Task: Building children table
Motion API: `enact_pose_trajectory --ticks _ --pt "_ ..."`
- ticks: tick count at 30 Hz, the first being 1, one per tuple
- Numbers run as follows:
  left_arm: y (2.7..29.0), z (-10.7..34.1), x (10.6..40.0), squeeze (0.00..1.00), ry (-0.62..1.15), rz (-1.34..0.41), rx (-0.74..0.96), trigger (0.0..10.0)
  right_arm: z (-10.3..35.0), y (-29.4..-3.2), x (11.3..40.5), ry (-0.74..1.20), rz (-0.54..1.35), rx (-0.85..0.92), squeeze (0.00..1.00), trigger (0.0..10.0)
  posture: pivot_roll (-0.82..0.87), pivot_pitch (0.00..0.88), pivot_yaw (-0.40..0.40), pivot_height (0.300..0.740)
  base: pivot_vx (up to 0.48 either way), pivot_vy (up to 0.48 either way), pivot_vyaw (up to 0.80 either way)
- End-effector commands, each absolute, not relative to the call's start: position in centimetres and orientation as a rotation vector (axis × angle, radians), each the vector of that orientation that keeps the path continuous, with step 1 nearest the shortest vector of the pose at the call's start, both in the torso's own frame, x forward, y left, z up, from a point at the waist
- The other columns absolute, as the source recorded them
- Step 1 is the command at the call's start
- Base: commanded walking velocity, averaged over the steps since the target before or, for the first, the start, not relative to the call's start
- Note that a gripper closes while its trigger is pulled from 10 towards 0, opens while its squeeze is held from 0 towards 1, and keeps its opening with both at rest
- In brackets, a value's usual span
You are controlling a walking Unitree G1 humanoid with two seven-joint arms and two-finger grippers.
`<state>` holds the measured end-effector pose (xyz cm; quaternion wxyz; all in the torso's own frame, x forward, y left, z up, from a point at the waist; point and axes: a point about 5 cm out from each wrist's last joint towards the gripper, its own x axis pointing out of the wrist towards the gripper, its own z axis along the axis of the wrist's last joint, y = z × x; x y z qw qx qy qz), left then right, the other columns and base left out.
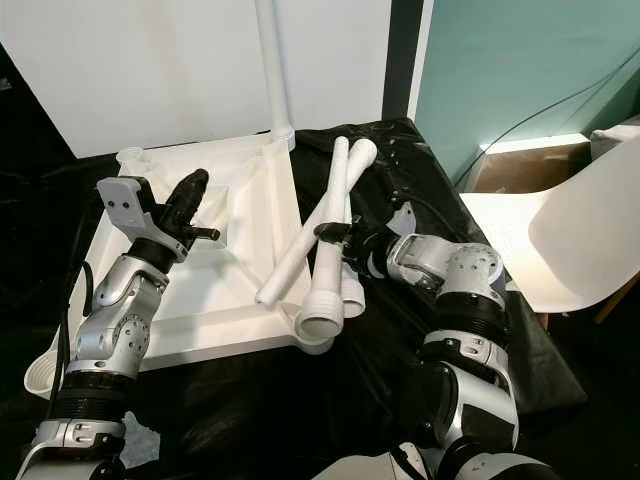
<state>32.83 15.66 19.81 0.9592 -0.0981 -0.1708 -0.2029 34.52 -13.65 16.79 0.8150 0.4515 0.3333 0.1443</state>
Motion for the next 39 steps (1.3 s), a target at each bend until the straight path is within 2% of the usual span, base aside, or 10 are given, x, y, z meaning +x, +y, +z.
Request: enact_pose_trajectory --ticks 1,13,37,38,39 --pt "15.5 19.9 32.9 0.00 -0.355 -0.482 -0.161 10.0 15.6 -14.3 33.9 0.758 0.247 0.954 0.00 0.0 -0.05 0.000 0.074 0.740 0.000 0.000 0.00" --pt "15.4 19.9 33.1 0.00 -0.354 -0.485 -0.157 10.0 16.7 -15.6 33.1 0.721 0.228 0.919 0.00 0.0 -0.07 0.000 0.077 0.740 0.000 0.000 0.00" --pt "15.8 20.1 33.2 0.00 -0.362 -0.482 -0.146 10.0 16.3 -15.1 30.9 0.730 0.169 0.863 0.00 0.0 -0.07 0.000 0.076 0.740 0.000 0.000 0.00" --pt "15.7 20.0 33.2 0.00 -0.361 -0.485 -0.147 10.0 16.5 -15.1 30.9 0.718 0.164 0.817 0.00 1.9 -0.07 0.000 0.077 0.740 0.000 0.000 0.00" --pt "15.7 20.0 33.2 0.00 -0.361 -0.485 -0.147 10.0 16.5 -15.1 30.9 0.718 0.164 0.817 0.00 1.9 -0.07 0.000 0.077 0.740 0.000 0.000 0.00"
